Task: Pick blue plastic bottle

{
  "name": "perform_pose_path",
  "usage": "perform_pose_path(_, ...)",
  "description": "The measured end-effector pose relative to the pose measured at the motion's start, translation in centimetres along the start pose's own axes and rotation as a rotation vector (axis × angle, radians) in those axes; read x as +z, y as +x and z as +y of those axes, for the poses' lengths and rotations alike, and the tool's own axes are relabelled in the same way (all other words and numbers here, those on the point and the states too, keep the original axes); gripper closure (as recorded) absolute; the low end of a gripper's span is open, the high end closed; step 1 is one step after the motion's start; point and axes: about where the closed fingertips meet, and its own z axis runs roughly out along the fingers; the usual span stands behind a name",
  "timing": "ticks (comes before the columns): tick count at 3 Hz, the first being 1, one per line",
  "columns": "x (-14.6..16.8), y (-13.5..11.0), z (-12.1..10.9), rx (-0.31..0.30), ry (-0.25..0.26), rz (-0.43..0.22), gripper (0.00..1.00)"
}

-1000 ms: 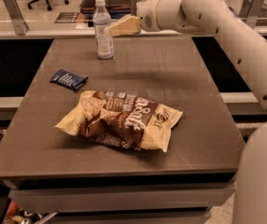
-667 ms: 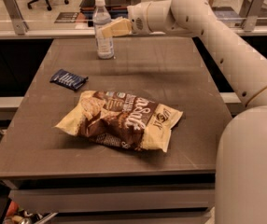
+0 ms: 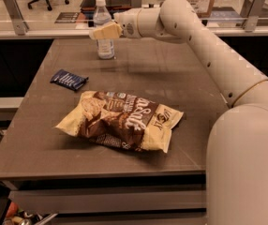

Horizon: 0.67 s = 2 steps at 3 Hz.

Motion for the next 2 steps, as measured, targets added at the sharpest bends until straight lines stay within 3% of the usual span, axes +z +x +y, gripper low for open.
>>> perform_pose_path(2, 1.77, -0.80, 0.66, -0.018, -0.008, -0.030, 0.64)
